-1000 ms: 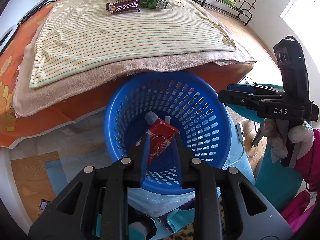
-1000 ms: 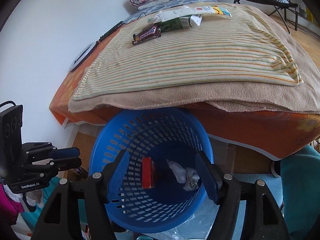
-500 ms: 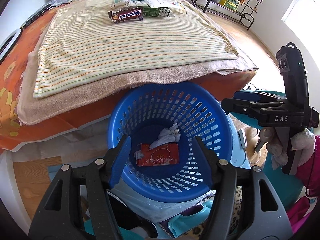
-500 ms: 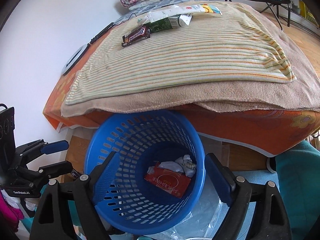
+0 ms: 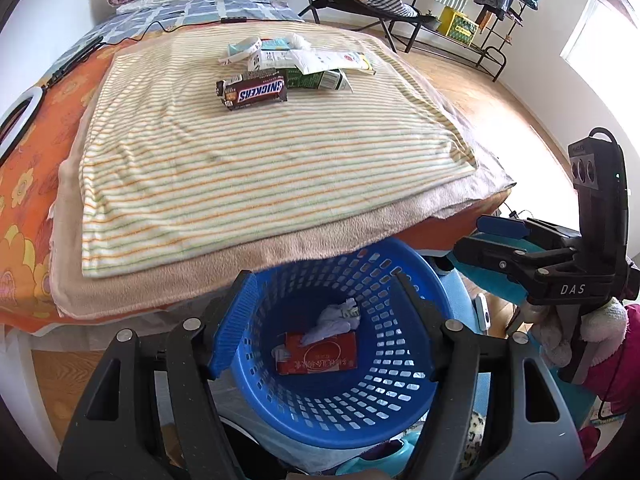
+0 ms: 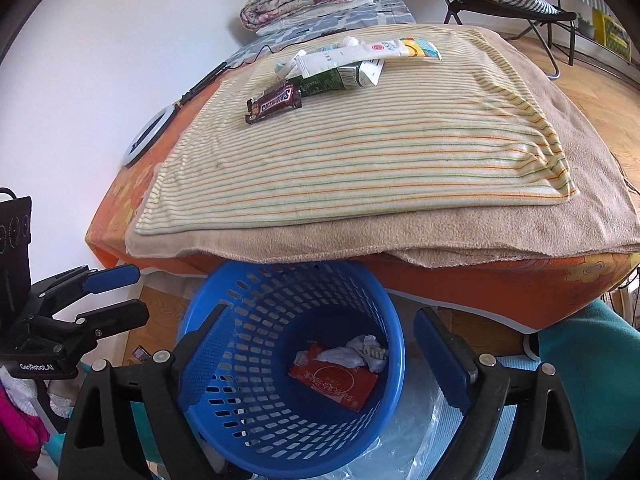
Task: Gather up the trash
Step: 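Move both tools back over the bed toward the remaining trash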
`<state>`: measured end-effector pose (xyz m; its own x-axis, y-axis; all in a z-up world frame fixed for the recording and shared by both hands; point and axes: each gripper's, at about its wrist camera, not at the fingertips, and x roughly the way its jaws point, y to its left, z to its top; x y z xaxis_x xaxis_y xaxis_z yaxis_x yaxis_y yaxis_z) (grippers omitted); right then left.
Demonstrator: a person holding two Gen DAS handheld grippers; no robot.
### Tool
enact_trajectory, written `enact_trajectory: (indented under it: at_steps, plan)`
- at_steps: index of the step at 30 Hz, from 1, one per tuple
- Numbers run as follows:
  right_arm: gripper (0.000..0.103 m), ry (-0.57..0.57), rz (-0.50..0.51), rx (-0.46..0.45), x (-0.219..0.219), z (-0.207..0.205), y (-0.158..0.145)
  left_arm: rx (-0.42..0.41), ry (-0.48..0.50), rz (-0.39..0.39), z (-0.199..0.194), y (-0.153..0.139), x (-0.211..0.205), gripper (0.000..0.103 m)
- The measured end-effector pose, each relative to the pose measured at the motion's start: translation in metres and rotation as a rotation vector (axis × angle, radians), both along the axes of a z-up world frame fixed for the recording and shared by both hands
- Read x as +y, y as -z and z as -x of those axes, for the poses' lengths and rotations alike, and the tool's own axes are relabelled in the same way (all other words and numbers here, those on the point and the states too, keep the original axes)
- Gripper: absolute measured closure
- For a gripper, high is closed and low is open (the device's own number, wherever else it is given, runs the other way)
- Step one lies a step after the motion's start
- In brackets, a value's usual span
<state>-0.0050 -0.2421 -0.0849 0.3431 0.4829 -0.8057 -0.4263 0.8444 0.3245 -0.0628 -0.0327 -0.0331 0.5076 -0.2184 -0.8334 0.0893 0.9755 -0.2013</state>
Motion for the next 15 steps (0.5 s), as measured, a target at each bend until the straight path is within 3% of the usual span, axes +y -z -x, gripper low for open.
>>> enact_trajectory:
  at_steps: [8, 15]
  plan:
    - [0.010, 0.022, -0.015, -0.084, -0.001, -0.026, -0.028, -0.051, -0.027, -0.004, -0.057, -0.019, 0.021, 0.033]
    - [0.010, 0.059, -0.029, -0.145, 0.007, -0.077, -0.047, -0.060, -0.047, 0.018, -0.111, -0.021, 0.037, 0.033]
